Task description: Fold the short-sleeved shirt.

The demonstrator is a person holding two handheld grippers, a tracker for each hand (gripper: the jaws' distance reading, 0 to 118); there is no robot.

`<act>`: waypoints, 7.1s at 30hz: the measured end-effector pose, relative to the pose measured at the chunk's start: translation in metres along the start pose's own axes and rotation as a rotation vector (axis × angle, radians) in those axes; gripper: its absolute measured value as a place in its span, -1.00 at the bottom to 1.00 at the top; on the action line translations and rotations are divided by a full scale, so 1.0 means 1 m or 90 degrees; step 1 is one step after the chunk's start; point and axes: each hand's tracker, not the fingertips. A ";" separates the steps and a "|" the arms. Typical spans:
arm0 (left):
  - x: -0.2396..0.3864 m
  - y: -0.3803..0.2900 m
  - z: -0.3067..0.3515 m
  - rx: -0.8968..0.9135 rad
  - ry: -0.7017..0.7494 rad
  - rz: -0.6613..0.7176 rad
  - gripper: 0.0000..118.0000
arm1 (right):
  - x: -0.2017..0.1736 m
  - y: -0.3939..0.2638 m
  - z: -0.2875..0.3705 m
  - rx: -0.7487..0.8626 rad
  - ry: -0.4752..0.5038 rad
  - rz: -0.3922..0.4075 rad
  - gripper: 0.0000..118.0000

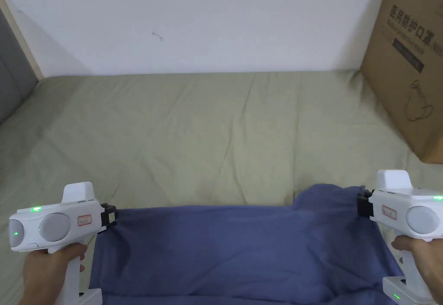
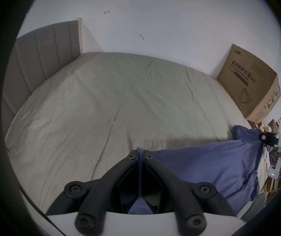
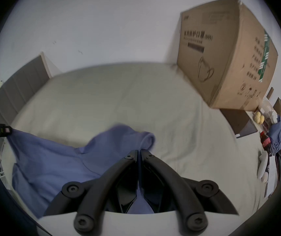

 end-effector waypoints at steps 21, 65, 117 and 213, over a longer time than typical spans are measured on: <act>-0.046 -0.163 0.089 -0.068 0.034 0.034 -1.00 | 0.016 -0.185 0.147 -0.002 0.051 -0.121 -0.98; 0.082 -0.098 0.217 0.426 0.022 -0.120 -1.00 | -0.100 -0.057 0.250 0.404 -0.107 0.029 -1.00; -0.086 -0.148 0.068 -0.070 -0.158 0.133 -0.95 | -0.105 -0.063 0.183 0.273 -0.087 0.041 -1.00; 0.196 -0.200 0.078 -0.042 -0.170 -0.113 -1.00 | -0.036 -0.089 0.240 0.289 -0.111 0.010 -1.00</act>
